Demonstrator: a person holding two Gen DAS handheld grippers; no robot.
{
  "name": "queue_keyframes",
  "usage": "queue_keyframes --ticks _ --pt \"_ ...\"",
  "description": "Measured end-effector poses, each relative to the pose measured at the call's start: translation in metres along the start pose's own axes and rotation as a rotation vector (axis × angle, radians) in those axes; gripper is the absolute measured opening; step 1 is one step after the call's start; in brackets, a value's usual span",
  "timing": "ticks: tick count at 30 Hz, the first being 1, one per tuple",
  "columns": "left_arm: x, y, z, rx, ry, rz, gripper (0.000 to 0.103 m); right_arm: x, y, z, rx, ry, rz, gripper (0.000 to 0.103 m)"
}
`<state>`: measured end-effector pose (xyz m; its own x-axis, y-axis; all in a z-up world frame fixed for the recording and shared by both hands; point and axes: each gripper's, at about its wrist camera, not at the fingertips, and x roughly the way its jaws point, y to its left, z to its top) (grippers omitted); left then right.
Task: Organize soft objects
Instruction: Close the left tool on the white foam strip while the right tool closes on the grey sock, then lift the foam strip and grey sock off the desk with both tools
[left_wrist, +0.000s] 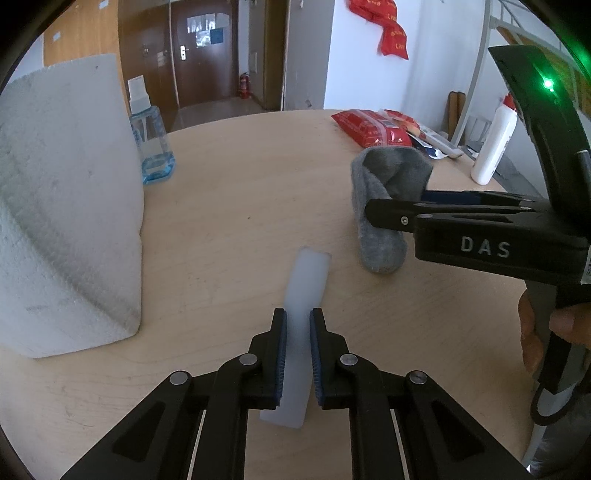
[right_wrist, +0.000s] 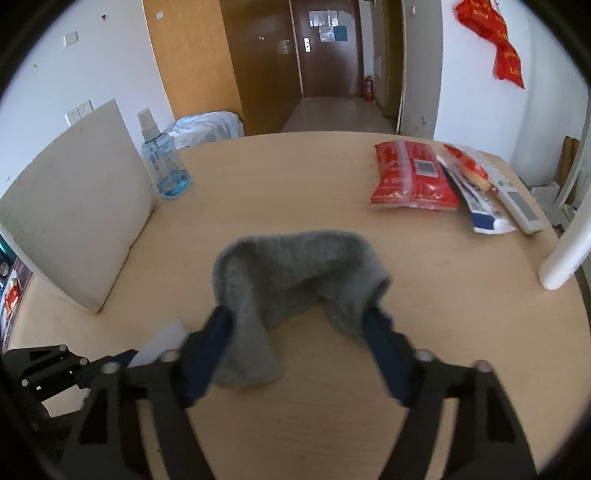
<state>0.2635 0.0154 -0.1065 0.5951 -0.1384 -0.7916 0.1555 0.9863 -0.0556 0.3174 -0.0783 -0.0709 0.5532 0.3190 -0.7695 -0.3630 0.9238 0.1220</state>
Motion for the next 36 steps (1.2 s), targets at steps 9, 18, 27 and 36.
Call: queue_keyframes --ticks 9,18,27,36 --pt "0.000 0.001 -0.001 -0.003 0.000 -0.002 0.013 0.007 0.005 -0.003 0.000 0.032 0.042 0.034" --pt "-0.001 0.002 -0.001 -0.007 -0.003 -0.006 0.013 0.013 0.009 -0.005 -0.014 0.054 0.075 0.012" --pt "-0.006 0.003 0.000 -0.019 -0.020 -0.028 0.012 -0.012 0.003 -0.006 0.004 -0.027 0.066 0.009" --pt "-0.043 0.007 0.007 -0.024 -0.112 -0.011 0.012 -0.053 -0.002 -0.005 0.060 -0.137 0.099 0.009"
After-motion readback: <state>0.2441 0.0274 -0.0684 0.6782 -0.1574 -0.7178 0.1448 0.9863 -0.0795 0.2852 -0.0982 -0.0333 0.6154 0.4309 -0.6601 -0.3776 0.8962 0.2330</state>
